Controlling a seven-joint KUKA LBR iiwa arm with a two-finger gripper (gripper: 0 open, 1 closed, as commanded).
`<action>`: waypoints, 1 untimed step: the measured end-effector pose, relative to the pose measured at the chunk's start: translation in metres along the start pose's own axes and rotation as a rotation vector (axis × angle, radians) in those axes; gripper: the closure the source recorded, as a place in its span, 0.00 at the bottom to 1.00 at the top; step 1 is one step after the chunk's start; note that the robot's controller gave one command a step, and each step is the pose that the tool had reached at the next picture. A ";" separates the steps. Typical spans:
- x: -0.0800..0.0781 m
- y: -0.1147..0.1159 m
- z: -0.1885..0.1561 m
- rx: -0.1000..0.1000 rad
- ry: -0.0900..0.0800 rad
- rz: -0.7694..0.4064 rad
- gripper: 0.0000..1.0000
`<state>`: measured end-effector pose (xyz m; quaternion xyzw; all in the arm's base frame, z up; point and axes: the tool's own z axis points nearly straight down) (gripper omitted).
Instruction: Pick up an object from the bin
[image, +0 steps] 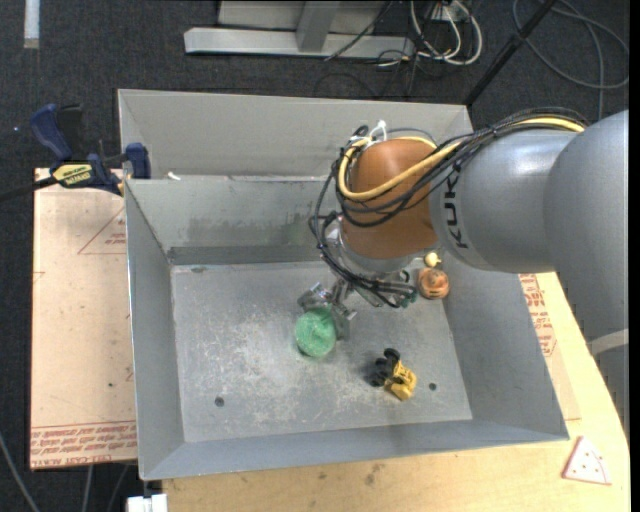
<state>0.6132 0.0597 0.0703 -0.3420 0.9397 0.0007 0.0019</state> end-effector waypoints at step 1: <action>-0.006 0.003 -0.156 0.002 -0.002 -0.032 1.00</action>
Offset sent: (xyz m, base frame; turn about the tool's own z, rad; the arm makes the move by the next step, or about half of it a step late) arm 0.0000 0.0000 0.0000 0.0000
